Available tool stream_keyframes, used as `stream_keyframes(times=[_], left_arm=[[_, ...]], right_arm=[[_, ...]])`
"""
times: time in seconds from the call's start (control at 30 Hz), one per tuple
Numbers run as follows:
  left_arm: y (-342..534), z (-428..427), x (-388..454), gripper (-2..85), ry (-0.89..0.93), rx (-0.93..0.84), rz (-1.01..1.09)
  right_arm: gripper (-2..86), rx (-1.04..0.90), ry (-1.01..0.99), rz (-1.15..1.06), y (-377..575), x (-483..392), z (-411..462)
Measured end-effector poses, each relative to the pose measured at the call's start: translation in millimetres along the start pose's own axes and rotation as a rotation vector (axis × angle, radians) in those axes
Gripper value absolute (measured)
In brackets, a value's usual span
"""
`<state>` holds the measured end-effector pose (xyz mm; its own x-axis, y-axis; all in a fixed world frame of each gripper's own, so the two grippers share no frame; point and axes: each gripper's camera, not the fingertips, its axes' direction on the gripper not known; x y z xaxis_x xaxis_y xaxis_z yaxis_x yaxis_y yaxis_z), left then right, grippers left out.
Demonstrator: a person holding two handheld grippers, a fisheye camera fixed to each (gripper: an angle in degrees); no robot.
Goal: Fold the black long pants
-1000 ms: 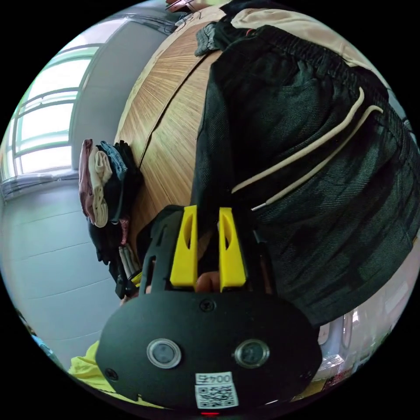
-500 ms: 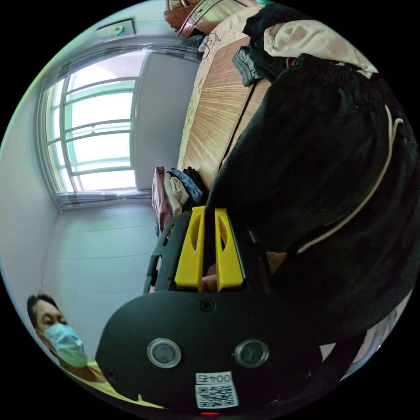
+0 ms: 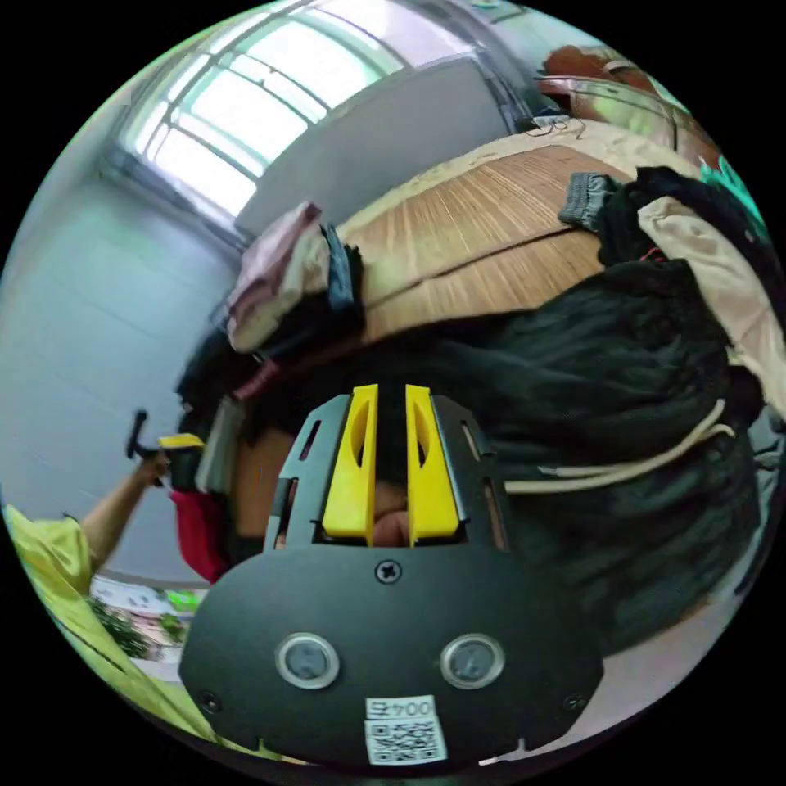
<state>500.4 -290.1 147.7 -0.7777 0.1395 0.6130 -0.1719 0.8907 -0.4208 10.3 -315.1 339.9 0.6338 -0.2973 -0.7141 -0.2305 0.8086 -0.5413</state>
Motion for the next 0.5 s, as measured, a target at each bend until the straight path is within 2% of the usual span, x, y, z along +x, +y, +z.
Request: stream_keyframes(times=[0.03,0.17,0.23,0.3,0.4,0.5], left_arm=[[8.3,7.6,10.5,10.4,0.008,-0.005,0.024],[67.7,56.0,92.3,9.7,0.027,-0.053,0.183],[91.1,64.7,125.0,8.8,0.040,-0.018,0.220],[108.8,63.2,168.4,7.6,-0.009,0.086,0.284],[95.8,51.9,217.6,6.8,-0.172,0.212,0.417],[52.0,32.4,225.3,6.9,-0.183,0.282,0.422]], right_arm=[[6.1,-0.054,0.107,-0.014,22.8,-8.8,5.0],[6.0,-0.174,0.260,0.029,81.3,-23.0,20.5],[6.6,-0.254,0.414,-0.006,104.1,-35.4,39.4],[6.9,-0.357,0.474,-0.041,114.6,-39.4,64.0],[6.2,-0.279,0.402,0.038,114.0,-39.2,68.0],[3.3,-0.316,0.299,0.183,95.9,-31.6,63.5]])
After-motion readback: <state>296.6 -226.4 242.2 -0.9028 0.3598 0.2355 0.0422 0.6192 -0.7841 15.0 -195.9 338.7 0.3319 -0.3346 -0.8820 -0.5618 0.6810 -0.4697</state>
